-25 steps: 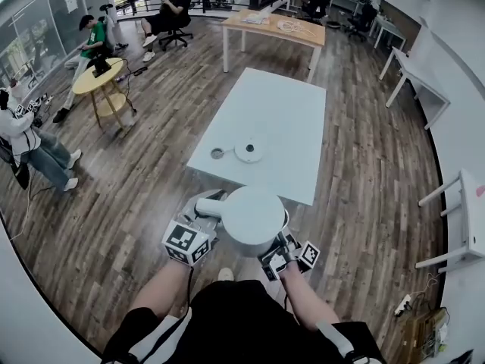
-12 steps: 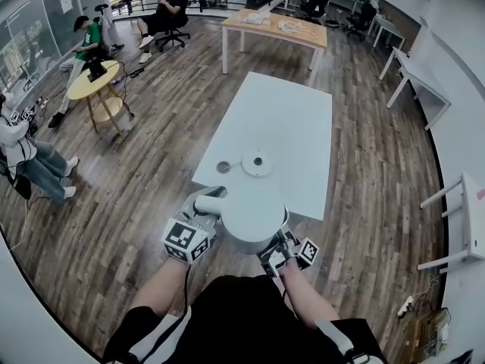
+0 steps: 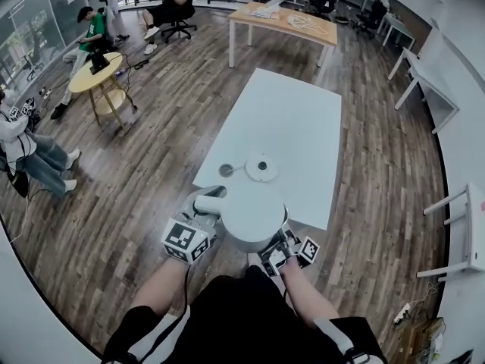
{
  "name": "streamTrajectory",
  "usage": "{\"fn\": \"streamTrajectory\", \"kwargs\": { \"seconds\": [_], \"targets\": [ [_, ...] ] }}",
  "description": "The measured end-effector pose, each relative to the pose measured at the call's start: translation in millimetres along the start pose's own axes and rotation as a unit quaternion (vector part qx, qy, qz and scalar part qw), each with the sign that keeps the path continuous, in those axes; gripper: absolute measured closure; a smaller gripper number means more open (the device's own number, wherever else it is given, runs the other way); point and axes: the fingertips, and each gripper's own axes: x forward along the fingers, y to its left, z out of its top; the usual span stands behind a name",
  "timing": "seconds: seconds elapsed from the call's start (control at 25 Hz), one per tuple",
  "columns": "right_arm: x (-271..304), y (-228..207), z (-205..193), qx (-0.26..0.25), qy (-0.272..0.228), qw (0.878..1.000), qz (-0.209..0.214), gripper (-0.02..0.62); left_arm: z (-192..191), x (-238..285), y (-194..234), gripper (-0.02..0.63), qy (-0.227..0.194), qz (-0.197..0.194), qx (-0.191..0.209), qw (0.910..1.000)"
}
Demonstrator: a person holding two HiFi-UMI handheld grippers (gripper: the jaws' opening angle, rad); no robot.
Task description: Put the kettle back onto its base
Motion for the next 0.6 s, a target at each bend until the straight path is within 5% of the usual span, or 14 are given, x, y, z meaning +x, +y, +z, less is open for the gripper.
{"fn": "streamTrajectory", "kwargs": {
  "seconds": [0.6],
  "targets": [
    [76, 4, 92, -0.002, 0.036, 0.999, 0.002, 0.258, 6, 98, 41, 0.606, -0.015, 0.033, 0.007, 0.9993]
  ]
}}
